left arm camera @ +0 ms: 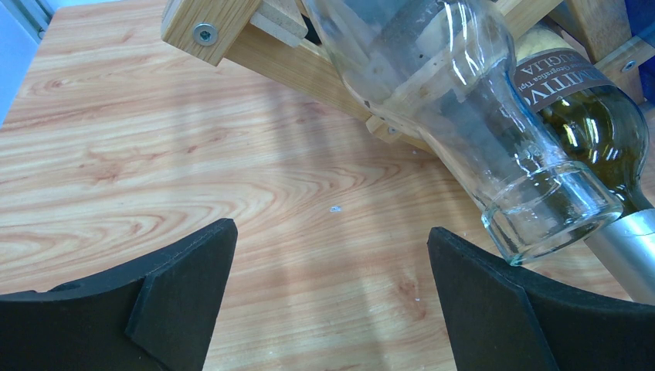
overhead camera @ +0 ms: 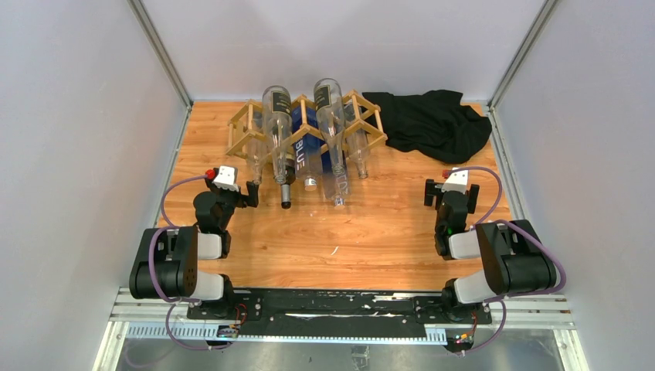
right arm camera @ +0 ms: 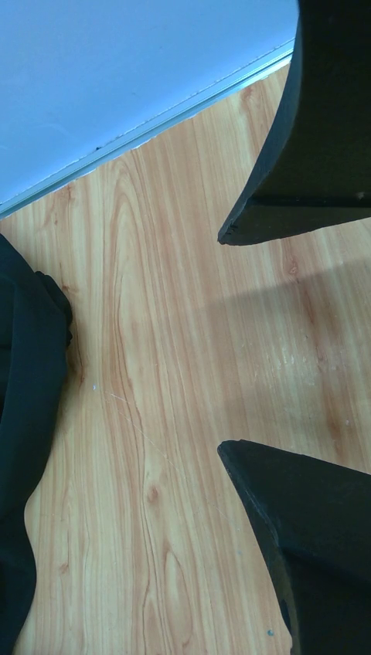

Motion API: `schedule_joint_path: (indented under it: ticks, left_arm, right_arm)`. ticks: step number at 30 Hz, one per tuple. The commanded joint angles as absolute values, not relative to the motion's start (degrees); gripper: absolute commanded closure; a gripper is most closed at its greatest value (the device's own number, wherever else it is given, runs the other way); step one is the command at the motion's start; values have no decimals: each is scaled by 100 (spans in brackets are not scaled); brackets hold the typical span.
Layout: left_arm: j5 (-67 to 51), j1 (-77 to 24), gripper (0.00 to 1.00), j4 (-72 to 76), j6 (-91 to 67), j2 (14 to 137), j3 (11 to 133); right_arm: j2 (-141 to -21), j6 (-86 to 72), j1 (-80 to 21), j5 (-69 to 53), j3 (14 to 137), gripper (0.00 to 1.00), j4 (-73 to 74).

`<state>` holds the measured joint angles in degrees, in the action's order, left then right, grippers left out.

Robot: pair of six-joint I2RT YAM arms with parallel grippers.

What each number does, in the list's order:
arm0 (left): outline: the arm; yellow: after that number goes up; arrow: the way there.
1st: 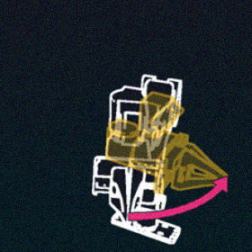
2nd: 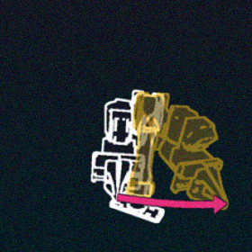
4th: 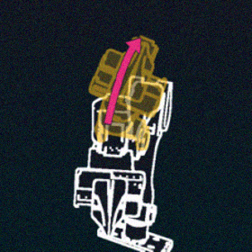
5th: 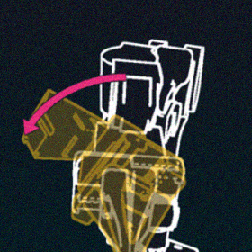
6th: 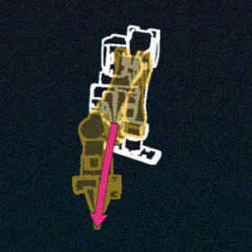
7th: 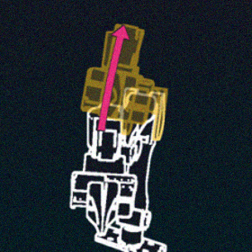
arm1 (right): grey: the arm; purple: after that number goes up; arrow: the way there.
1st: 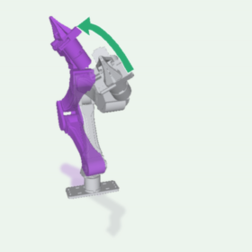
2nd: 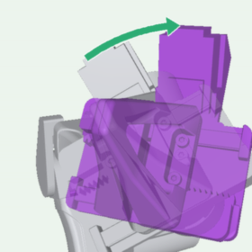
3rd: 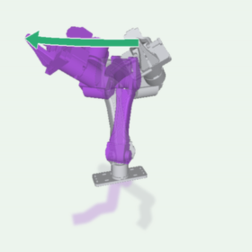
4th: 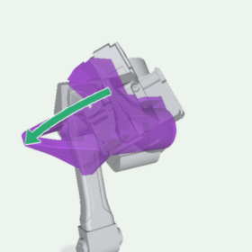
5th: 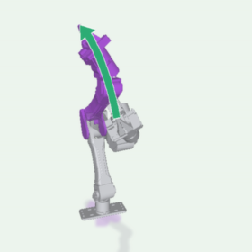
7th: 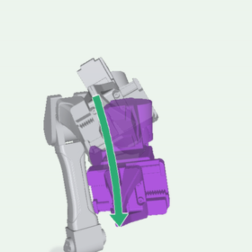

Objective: Take the wine bottle off the wine rack

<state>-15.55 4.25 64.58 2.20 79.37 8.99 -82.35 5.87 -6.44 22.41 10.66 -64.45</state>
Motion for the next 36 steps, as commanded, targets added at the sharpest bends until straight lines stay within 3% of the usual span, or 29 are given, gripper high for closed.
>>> schedule_joint_path:
  ticks: [1,13,16,20,23,29,31,36]
  left_arm:
    - [-1609,386,0,6574,308,7961,995]
    - [-1613,376,0,6563,315,7963,1017]
    - [-1555,343,0,6538,343,7934,995]
    - [-1284,361,0,6481,223,7776,965]
    - [-1162,365,0,6266,143,7576,1013]
    - [-1061,621,0,2266,446,6722,2927]
    - [-1157,680,0,1460,784,6602,3280]
    - [-1676,981,0,73,1171,6451,3874]
  right_arm:
    - [-8253,527,-569,2215,1155,0,-6459]
    - [-8235,566,-575,2250,1159,0,-6512]
    - [-7592,639,-720,2487,1372,0,-5528]
    - [-6652,-623,-633,3601,2866,0,-2417]
    - [-6576,-455,-569,2708,3786,0,-1221]
    - [-6917,-2454,-197,1416,4722,0,-74]
    - [-7030,-2548,-59,685,4891,0,-56]
    - [-7524,-2363,-99,288,6177,0,1113]
